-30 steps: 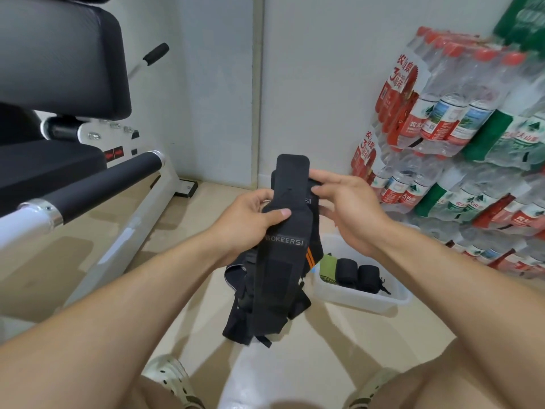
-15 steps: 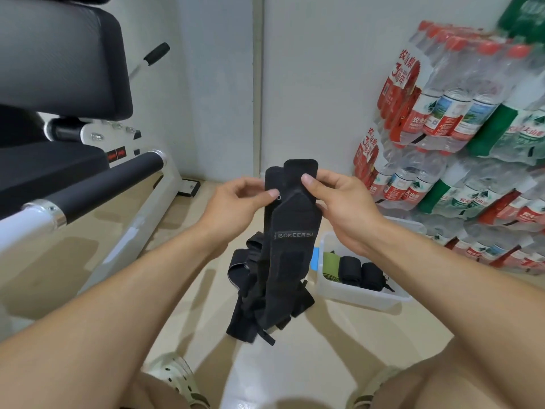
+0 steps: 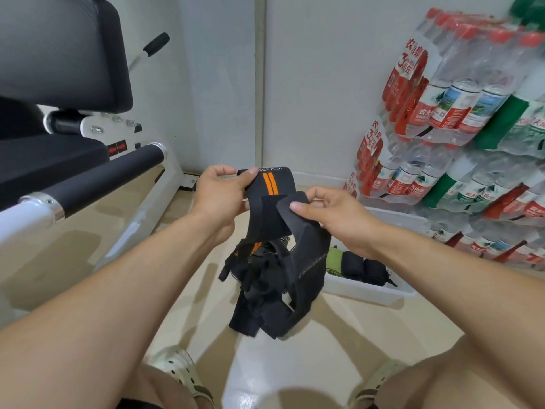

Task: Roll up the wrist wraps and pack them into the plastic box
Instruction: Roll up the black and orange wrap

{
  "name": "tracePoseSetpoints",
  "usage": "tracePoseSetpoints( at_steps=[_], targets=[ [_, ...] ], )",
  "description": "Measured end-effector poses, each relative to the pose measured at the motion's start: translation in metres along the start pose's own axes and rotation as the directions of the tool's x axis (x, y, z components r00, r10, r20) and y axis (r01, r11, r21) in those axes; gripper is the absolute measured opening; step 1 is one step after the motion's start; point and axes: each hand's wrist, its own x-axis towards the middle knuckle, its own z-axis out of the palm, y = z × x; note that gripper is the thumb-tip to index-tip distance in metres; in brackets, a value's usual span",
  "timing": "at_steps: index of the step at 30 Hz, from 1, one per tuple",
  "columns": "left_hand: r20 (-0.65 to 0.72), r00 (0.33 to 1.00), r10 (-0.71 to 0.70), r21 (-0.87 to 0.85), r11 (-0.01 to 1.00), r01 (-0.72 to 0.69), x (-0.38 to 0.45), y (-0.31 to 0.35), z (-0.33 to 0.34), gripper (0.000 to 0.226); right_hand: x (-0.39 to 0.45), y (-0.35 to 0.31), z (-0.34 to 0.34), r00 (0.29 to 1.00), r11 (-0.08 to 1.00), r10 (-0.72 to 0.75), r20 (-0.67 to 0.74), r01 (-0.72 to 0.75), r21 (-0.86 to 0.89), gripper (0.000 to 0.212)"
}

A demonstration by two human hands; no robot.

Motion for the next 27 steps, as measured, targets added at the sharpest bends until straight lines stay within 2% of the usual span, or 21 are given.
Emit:
tracePoseSetpoints(
  at_steps=[2,4,6,8,10,12,17,22,24,27],
  targets=[
    [0.021,0.999,-0.036,-0.003,0.999,0.036,0.001,0.001,-0.001,0.028,0.002,-0.002,0.007,0.999,0.997,-0.009,-0.047,0.012,0.074,0.011],
    [0.133,0.990,-0.053,0.050,0.998,0.047,-0.002,0.003,-0.001,0.035,0.006,-0.006,0.008,0.993,0.981,0.007,-0.119,0.016,0.194,0.011],
    [0.237,0.966,-0.102,0.164,0.984,0.063,-0.009,0.004,0.000,0.052,0.010,-0.014,0.004,0.983,0.947,0.055,-0.173,0.004,0.321,0.013],
    [0.318,0.936,-0.150,0.271,0.961,0.062,-0.012,0.002,-0.002,0.057,0.012,-0.020,-0.003,0.974,0.904,0.098,-0.203,-0.002,0.428,0.012],
    [0.349,0.924,-0.153,0.350,0.936,0.023,-0.012,-0.003,-0.005,0.055,0.012,-0.024,-0.009,0.965,0.879,0.121,-0.233,0.005,0.477,0.010],
    [0.319,0.940,-0.123,0.375,0.927,-0.006,-0.011,-0.007,-0.006,0.058,0.013,-0.024,-0.014,0.959,0.882,0.131,-0.251,0.003,0.472,0.011],
    [0.202,0.977,-0.064,0.281,0.960,0.004,-0.014,-0.001,0.002,0.049,0.018,-0.018,-0.027,0.950,0.947,0.133,-0.283,-0.038,0.318,0.018],
    [0.166,0.986,0.021,0.480,0.871,-0.100,-0.015,0.002,0.005,0.044,0.024,-0.013,-0.043,0.964,0.995,0.064,-0.259,-0.083,-0.064,0.015],
    [0.139,0.989,0.049,0.548,0.828,-0.118,-0.012,0.001,0.005,0.042,0.025,-0.015,-0.047,0.973,0.986,0.050,-0.225,-0.084,-0.142,0.013],
    [0.149,0.979,0.142,0.680,0.703,-0.206,-0.007,-0.001,0.004,0.039,0.028,-0.016,-0.045,0.974,0.956,0.011,-0.226,-0.076,-0.282,0.009]
  ],
)
